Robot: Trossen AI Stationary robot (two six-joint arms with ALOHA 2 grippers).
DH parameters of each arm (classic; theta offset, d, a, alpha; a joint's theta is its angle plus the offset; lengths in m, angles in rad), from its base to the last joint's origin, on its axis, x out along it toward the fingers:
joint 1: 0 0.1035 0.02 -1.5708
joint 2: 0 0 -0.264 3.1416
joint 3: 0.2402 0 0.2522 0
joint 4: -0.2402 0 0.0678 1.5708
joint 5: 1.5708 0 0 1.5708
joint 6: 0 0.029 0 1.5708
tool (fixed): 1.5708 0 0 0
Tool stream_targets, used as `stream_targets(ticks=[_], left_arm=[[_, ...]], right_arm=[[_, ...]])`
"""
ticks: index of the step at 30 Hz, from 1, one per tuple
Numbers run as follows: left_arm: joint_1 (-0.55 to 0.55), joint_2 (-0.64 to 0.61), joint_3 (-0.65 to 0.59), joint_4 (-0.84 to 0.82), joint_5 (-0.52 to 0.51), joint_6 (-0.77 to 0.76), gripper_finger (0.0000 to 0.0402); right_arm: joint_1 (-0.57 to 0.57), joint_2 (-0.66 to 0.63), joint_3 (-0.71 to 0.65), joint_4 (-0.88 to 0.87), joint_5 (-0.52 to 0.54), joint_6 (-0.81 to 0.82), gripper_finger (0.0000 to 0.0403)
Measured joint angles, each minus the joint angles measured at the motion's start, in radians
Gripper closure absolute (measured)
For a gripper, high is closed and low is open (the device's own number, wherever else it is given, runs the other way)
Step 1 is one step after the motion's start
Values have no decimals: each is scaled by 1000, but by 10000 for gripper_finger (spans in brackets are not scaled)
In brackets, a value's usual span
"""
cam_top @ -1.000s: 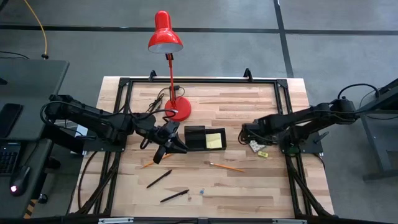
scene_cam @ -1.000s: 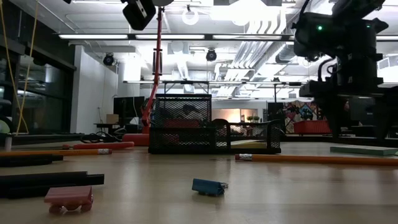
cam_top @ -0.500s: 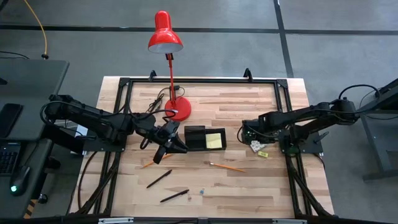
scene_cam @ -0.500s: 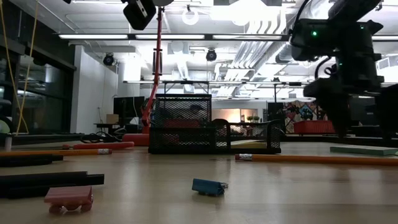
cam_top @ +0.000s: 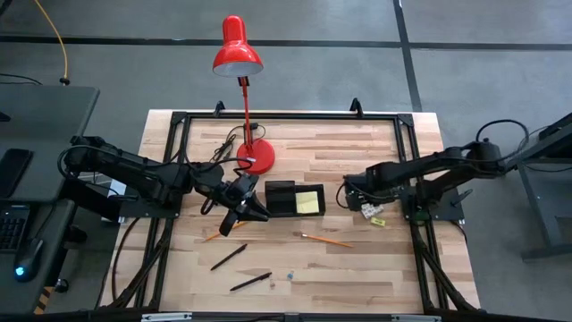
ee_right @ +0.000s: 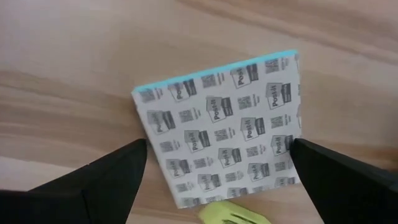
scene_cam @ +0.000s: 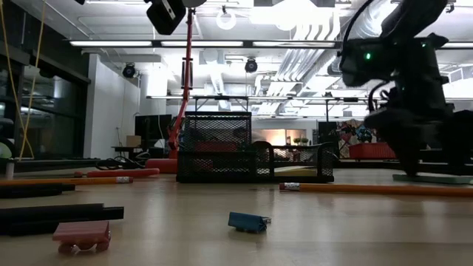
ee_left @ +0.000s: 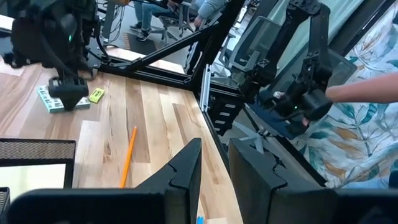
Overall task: Pick and place office supplies into organizer
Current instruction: Put the blue sticky notes into the black desk organizer
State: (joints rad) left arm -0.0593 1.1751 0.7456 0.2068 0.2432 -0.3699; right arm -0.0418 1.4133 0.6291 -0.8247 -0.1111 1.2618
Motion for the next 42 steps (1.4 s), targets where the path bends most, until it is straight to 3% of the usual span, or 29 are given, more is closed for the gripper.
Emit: stream_targets(ticks=[10,14,30,38,42], left_arm=[[0,0,0,-2,19,-5,328],[0,0,0,-3,19,-5,328],[0,0,0,-30,34,-23,328],[1,-1,0,-34,18,-19,328],[0,-1,0,-32,18,-19,328]], right_arm=[[-4,101,11,4,-50,-95,13],[-26,103,11,-1,-63,-134,33],[-12,119,9,-16,-78,-190,208],[-41,146,43,-94,-37,-279,375],[-25,145,44,-99,-11,-275,375]])
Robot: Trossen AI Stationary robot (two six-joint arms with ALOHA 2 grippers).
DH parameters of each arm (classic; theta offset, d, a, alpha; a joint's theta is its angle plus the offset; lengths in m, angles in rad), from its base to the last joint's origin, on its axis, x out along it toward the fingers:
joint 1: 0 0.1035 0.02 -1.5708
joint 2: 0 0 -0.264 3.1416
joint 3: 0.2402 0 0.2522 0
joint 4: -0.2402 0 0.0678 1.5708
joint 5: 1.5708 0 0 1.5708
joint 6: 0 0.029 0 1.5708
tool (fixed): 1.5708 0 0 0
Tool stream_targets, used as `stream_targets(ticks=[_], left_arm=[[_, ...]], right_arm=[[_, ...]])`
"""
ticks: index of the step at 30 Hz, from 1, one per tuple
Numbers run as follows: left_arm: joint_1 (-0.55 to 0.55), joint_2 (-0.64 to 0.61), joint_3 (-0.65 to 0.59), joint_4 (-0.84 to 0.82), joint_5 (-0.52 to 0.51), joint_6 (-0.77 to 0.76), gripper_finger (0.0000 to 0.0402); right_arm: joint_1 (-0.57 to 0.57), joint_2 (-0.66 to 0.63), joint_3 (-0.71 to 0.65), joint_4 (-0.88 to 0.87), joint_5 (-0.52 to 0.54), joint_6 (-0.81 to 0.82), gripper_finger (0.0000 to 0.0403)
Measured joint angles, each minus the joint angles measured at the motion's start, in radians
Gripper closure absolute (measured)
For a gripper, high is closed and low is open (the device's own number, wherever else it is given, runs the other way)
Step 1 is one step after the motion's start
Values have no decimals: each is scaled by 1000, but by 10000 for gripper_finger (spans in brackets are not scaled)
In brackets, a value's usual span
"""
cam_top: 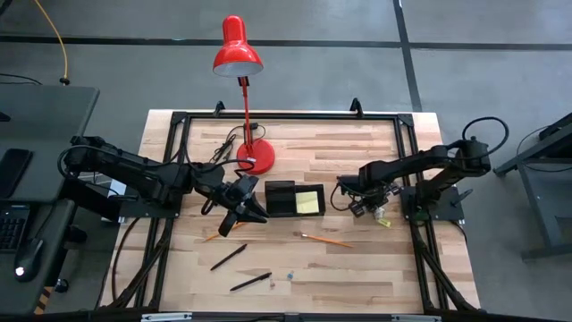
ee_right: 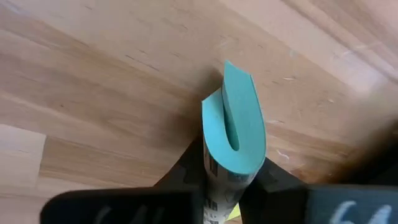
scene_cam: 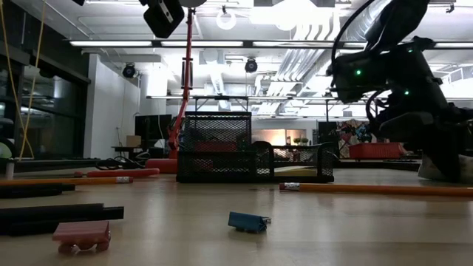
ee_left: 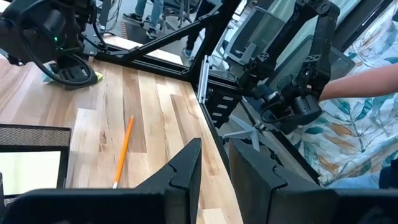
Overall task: Pick and place office supplies into organizer
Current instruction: Put the blue sticky notes into the black desk organizer
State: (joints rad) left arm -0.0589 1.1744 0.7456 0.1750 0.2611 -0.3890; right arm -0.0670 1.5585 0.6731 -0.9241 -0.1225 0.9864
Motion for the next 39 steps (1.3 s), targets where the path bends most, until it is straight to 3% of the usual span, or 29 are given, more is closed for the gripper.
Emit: stream_targets(ticks=[4,10,19,26,31,36,39], left_arm=[[0,0,0,1,1,1,328],[0,0,0,-2,-4,0,328],[0,0,0,-4,-11,-10,328],[1,1,0,12,-124,-42,328],[1,14,0,50,-183,-147,327],[34,36,0,223,-132,-248,327],[79,57,0,288,-64,-262,327]], right_arm=[[7,-18,5,-7,18,0,383],[11,-124,62,8,172,52,384],[46,-276,149,-35,148,106,385],[158,-398,277,43,294,132,385],[259,-463,323,220,465,94,385],[338,-487,326,565,536,-24,385],[369,-476,326,680,532,-72,385]])
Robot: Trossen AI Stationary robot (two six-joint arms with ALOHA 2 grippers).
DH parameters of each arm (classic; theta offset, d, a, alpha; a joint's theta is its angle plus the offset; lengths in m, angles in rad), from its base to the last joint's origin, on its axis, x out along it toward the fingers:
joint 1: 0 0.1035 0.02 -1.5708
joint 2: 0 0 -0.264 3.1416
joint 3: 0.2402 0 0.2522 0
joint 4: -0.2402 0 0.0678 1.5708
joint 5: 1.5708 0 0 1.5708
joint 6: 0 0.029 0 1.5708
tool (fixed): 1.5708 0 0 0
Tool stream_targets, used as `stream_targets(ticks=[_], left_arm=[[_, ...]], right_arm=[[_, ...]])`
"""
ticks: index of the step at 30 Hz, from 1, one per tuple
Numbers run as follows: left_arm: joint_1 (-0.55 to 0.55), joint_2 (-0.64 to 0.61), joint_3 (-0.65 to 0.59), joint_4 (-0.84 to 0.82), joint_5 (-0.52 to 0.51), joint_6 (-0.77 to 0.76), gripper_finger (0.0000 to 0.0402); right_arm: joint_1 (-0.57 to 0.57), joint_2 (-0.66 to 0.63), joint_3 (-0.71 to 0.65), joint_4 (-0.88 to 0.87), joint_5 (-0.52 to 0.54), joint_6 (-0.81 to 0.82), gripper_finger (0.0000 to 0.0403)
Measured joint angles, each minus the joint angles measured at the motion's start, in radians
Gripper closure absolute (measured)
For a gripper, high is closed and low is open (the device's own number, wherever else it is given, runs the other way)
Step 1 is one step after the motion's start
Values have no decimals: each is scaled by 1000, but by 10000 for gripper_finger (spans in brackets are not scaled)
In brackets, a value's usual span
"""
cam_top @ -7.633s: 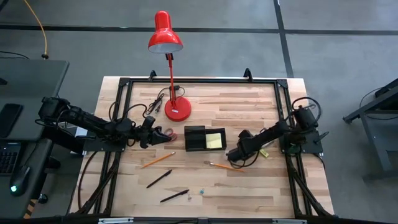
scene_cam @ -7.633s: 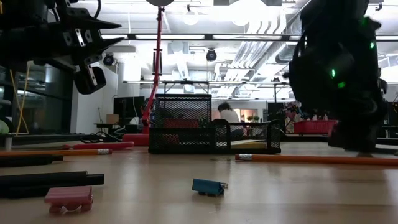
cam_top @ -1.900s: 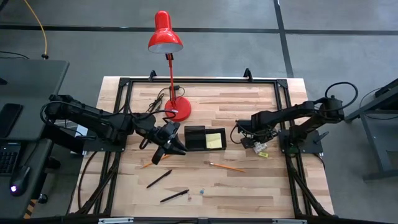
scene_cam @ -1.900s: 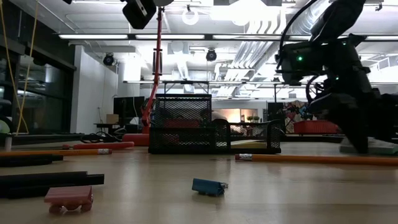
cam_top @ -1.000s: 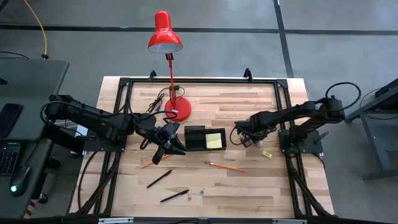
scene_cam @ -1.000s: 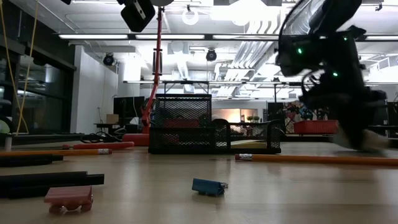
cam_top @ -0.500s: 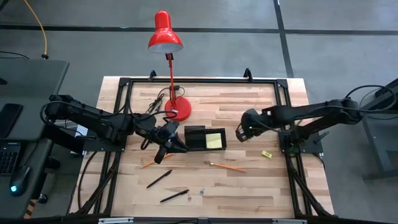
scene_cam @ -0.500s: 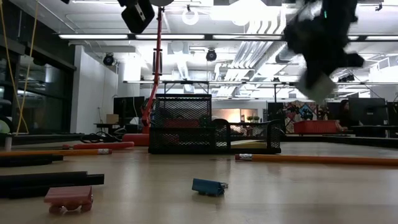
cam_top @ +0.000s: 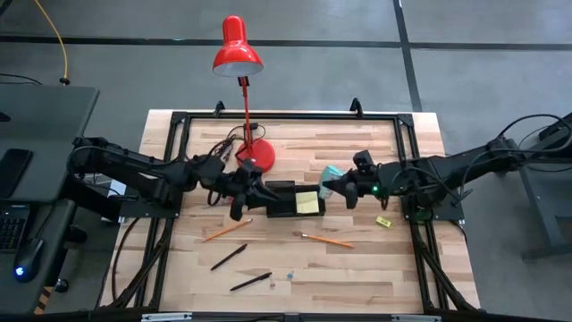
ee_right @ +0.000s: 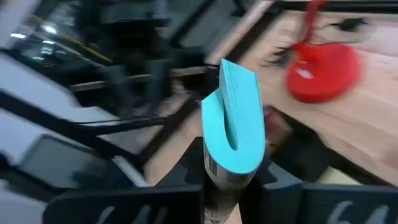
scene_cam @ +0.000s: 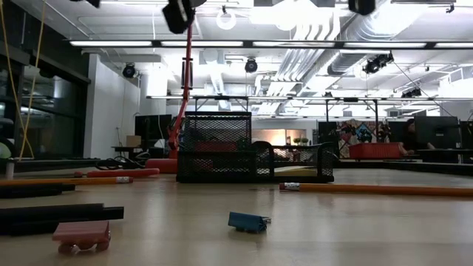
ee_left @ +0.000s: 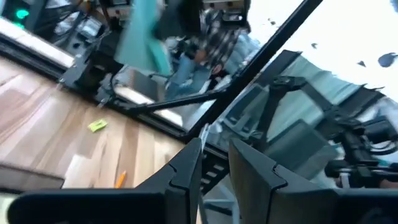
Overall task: Pick and place office supplies into organizer
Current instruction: Put the blue sticky notes into the black desk organizer
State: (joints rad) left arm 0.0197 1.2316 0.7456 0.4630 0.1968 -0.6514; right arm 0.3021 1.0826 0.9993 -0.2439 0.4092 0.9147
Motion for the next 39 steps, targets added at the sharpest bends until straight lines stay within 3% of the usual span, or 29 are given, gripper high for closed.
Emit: stream_targets(ticks=[11,16,21,25,29,39], left_arm=[[94,8,0,79,259,-11,321],[86,41,1,177,308,-23,257],[85,82,-1,92,329,-103,175],[79,100,0,94,363,-116,141],[62,102,0,127,372,-116,141],[32,102,0,128,336,-114,193]], right_arm=[[89,56,0,309,-103,-9,385],[92,137,0,364,-113,0,385],[93,230,0,563,-152,-18,385],[93,299,0,614,-161,2,385],[92,354,0,640,-171,41,385],[85,398,0,734,-157,36,385]])
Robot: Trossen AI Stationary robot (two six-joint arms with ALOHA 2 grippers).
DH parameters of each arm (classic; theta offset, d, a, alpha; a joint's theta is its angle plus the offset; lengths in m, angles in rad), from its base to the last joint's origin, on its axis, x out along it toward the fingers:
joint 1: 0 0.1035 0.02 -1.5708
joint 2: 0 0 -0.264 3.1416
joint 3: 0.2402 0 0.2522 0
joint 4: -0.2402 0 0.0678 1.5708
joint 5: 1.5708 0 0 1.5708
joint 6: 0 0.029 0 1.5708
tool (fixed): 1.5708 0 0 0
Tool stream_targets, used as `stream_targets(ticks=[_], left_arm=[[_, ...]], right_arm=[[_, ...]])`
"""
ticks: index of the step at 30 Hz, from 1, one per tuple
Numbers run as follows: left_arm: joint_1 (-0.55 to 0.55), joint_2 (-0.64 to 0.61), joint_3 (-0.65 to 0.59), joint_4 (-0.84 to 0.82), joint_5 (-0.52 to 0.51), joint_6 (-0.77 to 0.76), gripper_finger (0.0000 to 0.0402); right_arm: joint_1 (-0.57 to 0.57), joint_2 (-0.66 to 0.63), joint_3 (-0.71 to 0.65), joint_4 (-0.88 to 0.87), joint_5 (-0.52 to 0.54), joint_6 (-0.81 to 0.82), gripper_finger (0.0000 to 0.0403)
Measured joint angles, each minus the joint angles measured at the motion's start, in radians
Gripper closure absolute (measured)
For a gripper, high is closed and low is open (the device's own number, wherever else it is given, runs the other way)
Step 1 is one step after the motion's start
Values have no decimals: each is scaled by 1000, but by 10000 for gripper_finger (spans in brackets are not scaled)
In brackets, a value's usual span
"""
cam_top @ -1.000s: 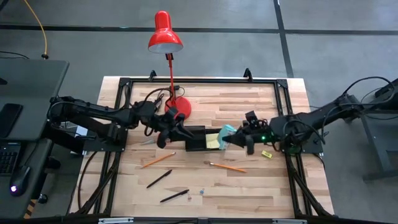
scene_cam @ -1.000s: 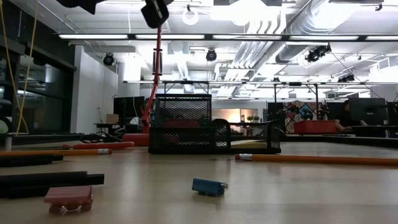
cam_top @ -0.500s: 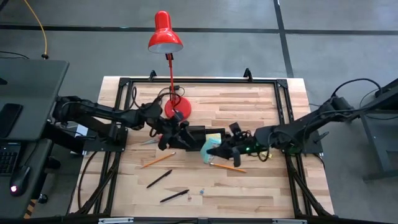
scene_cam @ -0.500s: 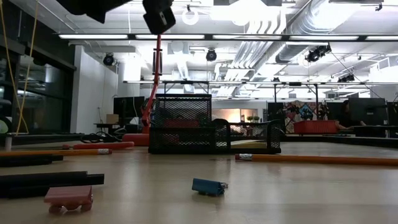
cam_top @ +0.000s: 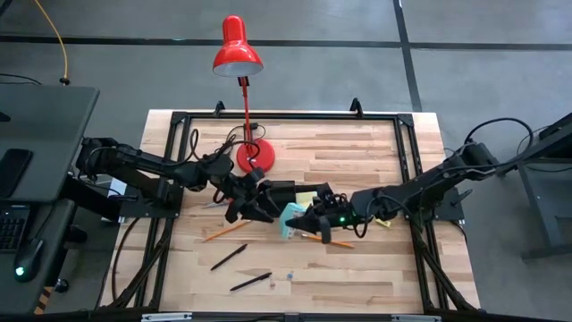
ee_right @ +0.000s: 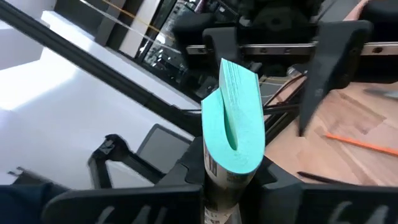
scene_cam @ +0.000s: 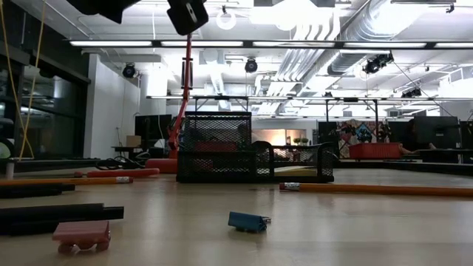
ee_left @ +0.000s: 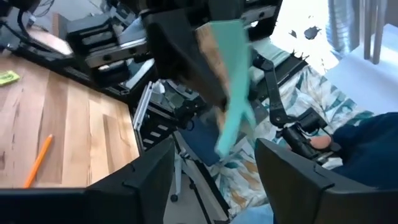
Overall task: Pick and place office supplies into organizer
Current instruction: Put the blue sticky notes into the black desk organizer
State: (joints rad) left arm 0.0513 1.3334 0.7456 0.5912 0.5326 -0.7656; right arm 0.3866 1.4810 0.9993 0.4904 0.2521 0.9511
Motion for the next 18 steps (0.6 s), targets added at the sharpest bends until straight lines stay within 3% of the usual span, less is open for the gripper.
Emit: stream_targets(ticks=[18], left_arm=[[0,0,0,11,-49,-4,213]], right_arm=[[-46,3,0,16,24,-15,386]])
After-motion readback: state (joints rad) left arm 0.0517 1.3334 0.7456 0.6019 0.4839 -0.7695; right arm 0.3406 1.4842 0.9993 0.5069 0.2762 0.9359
